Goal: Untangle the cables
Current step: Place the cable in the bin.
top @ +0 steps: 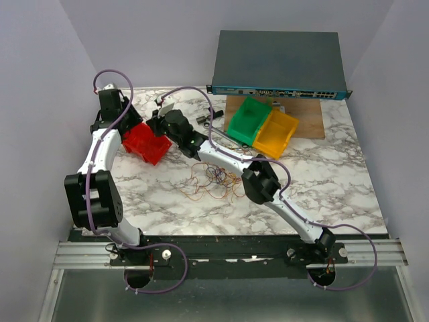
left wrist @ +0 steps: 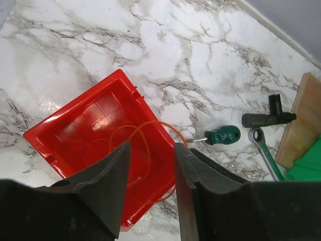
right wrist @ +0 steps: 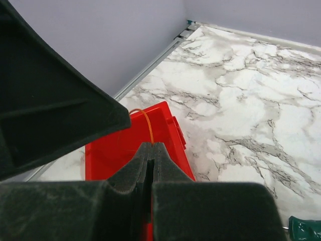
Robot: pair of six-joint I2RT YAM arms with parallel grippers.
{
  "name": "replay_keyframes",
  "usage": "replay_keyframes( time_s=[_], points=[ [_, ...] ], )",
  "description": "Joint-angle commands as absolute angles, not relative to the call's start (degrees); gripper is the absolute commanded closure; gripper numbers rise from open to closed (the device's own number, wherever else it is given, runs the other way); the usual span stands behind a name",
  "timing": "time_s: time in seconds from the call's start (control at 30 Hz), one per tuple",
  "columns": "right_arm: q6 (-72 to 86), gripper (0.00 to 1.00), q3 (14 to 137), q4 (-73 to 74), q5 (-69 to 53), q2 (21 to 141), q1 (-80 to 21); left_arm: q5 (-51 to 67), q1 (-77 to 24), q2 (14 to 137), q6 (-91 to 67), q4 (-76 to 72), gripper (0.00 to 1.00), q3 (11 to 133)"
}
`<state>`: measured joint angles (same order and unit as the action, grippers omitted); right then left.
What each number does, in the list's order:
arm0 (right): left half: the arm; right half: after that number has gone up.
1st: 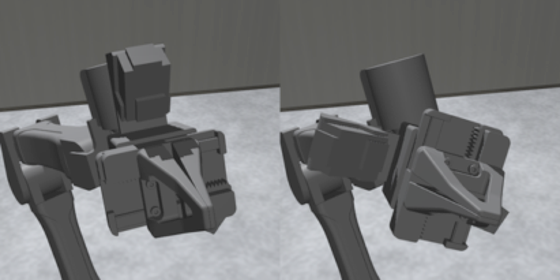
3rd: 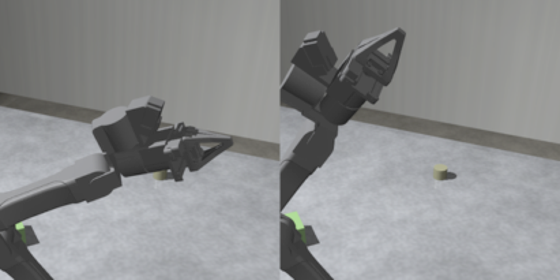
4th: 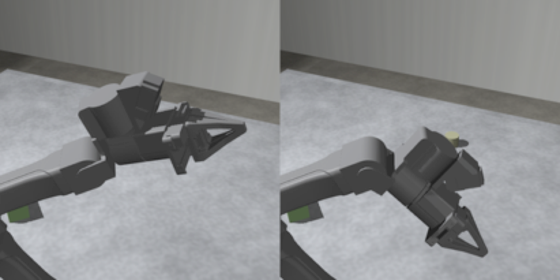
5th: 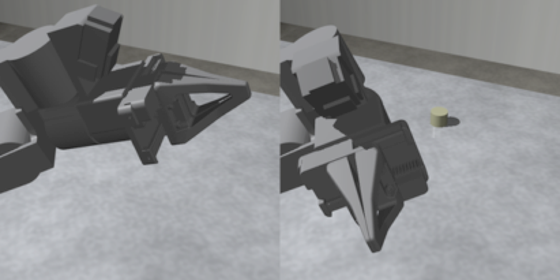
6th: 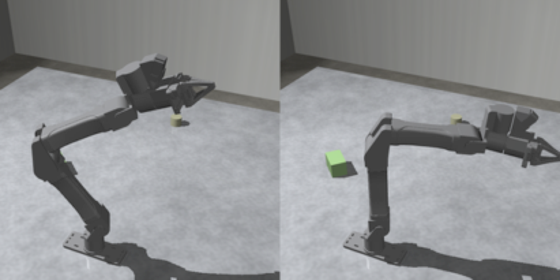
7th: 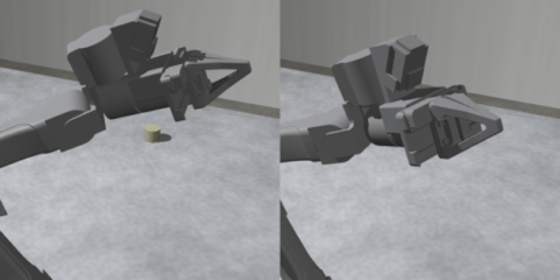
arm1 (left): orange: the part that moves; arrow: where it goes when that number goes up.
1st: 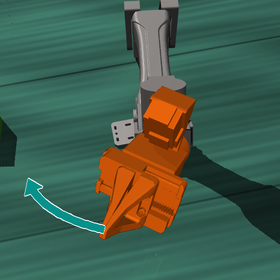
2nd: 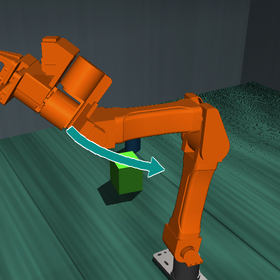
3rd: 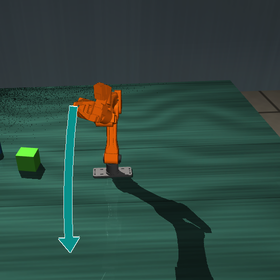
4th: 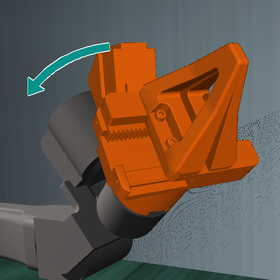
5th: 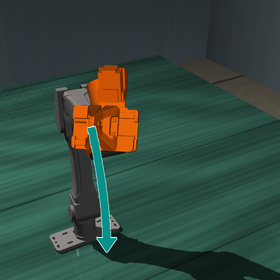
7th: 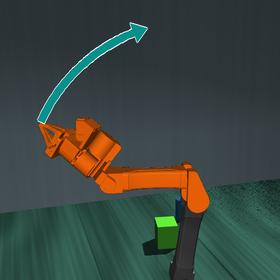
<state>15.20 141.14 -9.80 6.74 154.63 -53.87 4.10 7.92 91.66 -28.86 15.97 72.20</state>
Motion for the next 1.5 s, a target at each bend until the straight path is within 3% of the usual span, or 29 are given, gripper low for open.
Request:
replay_keyframes(
  time_s=[0.0, 0.17, 0.33, 0.43, 0.67, 0.8, 0.87, 1.17, 1.47],
  points=[
    [14.8, 0.97, 138.8, -13.0, 5.9, 154.3, -53.5, 4.6, 8.3, 90.0, -28.8, 16.2, 0.57, 72.3],
    [16.5, 0.95, 135.6, -13.1, 2.5, 153.4, -53.7, 5.9, 8.3, 91.1, -29.7, 15.8, 0.54, 71.1],
    [18.1, 0.63, 132.8, -11.7, 0.4, 151.5, -53.7, 6.1, 8.3, 87.5, -30.2, 14.0, 0.46, 68.7],
    [18.7, 0.60, 131.2, -10.6, 0.4, 149.0, -53.7, 7.0, 8.3, 85.3, -30.6, 13.7, 0.45, 67.9],
    [19.7, 0.38, 122.1, -7.7, 4.6, 138.2, -53.3, 11.2, 7.4, 78.5, -32.2, 9.3, 0.32, 61.6],
    [23.2, 0.32, 113.4, -7.3, 5.1, 131.1, -52.2, 13.9, 6.1, 73.7, -33.1, 5.1, 0.07, 56.0],
    [24.8, 0.30, 108.3, -6.3, 5.3, 127.5, -51.7, 14.3, 5.0, 71.5, -32.9, 4.7, 0.02, 53.8],
    [28.6, 0.26, 81.9, -4.5, 10.5, 106.9, -49.7, 15.8, -9.5, 62.2, -31.6, -3.1, 0.01, 41.6],
    [27.0, 0.29, 58.1, 6.5, 14.1, 83.6, -48.6, 19.0, -22.0, 64.5, -28.0, -8.3, 0.07, 33.8]
  ],
)
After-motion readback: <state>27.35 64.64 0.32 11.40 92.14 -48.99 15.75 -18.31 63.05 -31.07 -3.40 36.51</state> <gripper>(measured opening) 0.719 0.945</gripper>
